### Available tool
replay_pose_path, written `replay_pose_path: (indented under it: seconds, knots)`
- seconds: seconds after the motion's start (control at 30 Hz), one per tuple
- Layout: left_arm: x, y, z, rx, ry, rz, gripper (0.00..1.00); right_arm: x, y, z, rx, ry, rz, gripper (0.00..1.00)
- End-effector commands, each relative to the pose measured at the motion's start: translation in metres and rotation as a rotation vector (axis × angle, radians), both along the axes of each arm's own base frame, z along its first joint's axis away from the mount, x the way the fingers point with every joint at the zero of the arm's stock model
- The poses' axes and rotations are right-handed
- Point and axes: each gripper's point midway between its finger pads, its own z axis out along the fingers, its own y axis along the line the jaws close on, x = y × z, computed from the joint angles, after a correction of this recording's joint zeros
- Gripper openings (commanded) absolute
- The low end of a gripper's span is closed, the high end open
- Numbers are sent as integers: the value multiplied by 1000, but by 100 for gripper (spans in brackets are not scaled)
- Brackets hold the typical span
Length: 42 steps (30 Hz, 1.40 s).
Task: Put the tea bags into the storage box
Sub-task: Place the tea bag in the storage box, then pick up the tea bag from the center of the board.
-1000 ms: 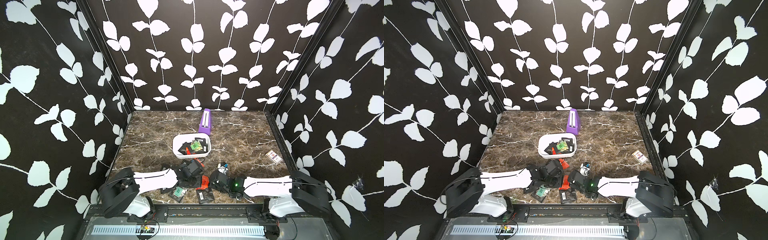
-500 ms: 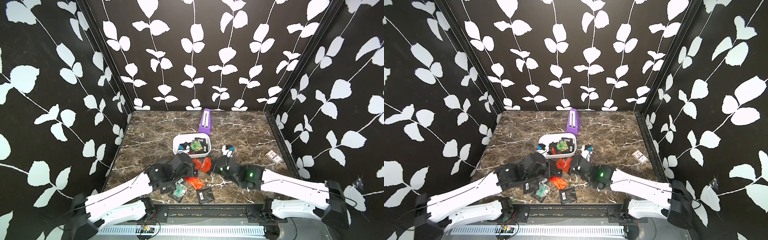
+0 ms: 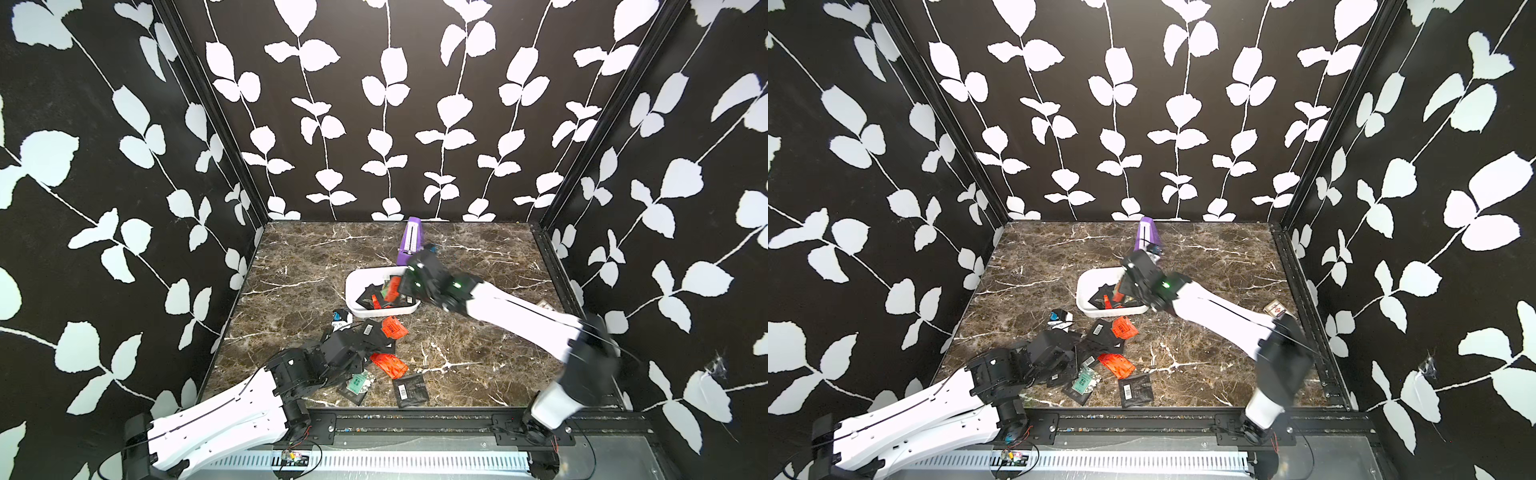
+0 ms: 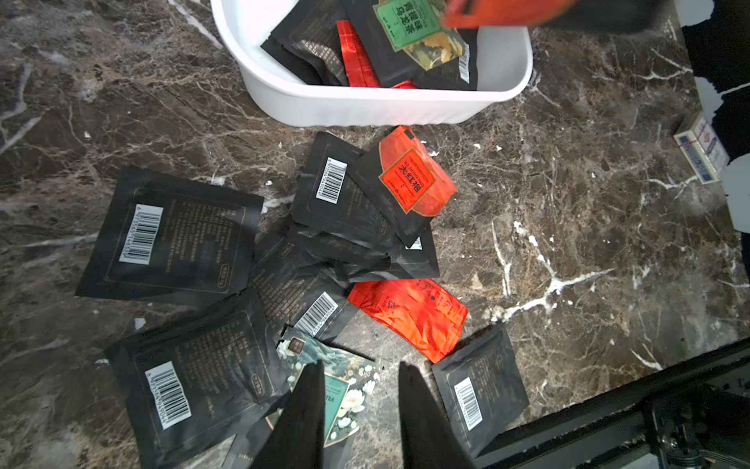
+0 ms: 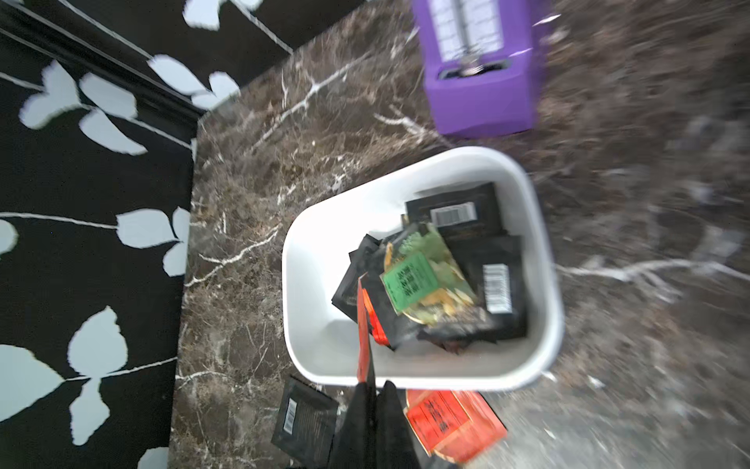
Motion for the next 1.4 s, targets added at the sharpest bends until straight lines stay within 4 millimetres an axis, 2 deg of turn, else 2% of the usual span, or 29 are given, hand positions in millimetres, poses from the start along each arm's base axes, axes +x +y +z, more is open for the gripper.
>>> replay_pose_path:
  seconds: [0.0, 0.13, 0.23, 0.3, 0.43, 0.57, 0.6, 0.63, 0.7, 0.83, 0.97, 1.13, 1.23, 1.3, 1.37]
  knots:
    - [-5, 7, -8, 23, 24, 3, 31, 19, 34, 18, 69, -32, 79, 0]
    - [-9, 10, -14, 24, 42, 7, 32, 38, 52, -1, 65, -9, 85, 0]
    - [-11, 8, -16, 10, 47, -8, 33, 46, 44, -14, 27, 17, 61, 0]
    - [-13, 6, -16, -3, 49, -21, 34, 45, 33, -18, -10, 28, 45, 20]
    - [-16, -12, -16, -68, 58, -83, 34, 30, 4, -5, -65, 5, 29, 42]
    - [-20, -33, -16, -134, 80, -149, 33, -1, -40, 17, -101, -30, 6, 47]
    - [-21, -36, -16, -141, 87, -161, 31, -9, -49, 14, -108, -25, 2, 47]
    - [-22, -40, -17, -147, 97, -176, 29, -21, -60, 30, -77, -48, -5, 47]
    - [-25, -48, -18, -160, 114, -206, 27, -46, -83, 22, -93, -28, -23, 47]
    - [-31, -68, -21, -196, 160, -278, 20, -99, -111, 4, -106, 3, -41, 46]
    - [-41, -80, -31, -191, 226, -337, 14, -141, -117, -25, -86, 46, -37, 43]
    - [-56, -85, -46, -162, 284, -388, 10, -176, -107, -65, -67, 98, -6, 41]
    - [-65, -88, -54, -139, 303, -406, 8, -189, -102, -84, -84, 129, 6, 38]
    - [-69, -91, -58, -144, 322, -409, 1, -194, -98, -95, -64, 146, 9, 34]
    - [-72, -92, -65, -158, 351, -401, 0, -198, -95, -105, -31, 162, -1, 29]
